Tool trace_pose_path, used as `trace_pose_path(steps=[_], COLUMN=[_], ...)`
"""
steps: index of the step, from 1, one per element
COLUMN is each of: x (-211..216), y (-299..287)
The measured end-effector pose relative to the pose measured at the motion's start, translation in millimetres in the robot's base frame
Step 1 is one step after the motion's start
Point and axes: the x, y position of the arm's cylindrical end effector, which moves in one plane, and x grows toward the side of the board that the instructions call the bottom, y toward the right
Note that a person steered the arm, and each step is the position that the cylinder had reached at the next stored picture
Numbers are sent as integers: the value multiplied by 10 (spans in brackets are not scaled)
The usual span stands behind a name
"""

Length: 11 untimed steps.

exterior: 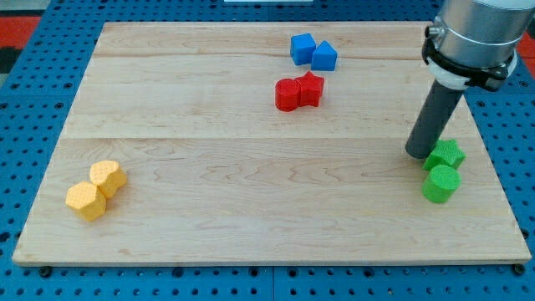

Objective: Slide the red star above the green star

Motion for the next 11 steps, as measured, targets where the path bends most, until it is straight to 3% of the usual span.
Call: trace_pose_path(steps=[1, 3, 5, 6, 8, 10, 11], x=[-73, -445, -520, -701, -1554, -1073, -1045], y=[-2, -591, -1908, -1855, -1958, -1570, -1357])
